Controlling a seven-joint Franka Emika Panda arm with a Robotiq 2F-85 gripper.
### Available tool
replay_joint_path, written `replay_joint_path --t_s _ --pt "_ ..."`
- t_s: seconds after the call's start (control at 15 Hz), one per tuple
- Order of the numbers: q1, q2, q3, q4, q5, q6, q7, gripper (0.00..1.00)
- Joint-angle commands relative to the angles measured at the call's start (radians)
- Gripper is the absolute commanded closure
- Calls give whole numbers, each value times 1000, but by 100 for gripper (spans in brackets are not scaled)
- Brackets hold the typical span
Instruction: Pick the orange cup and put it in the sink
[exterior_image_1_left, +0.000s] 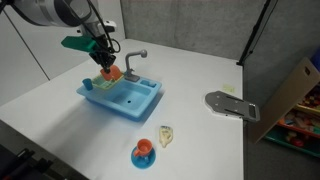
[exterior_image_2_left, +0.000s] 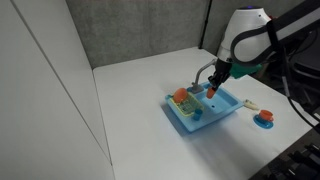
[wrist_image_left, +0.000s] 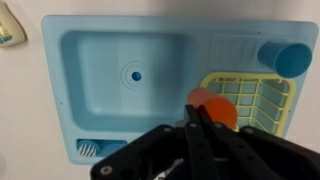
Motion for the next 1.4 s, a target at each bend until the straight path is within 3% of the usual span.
replay_joint_path --t_s 0.0,0.67,0.93,1.0,1.27,1.33 --pt "-30 -43 -3 -8 24 -36 5 97" --pt "-113 14 -38 49 82 -66 17 97" --pt "-147 49 -21 82 145 -108 -23 98" --pt "-126 25 -40 35 107 -60 -3 96" --pt "-130 42 -35 56 129 -81 -6 97" --pt "-117 56 -46 59 112 -40 22 97"
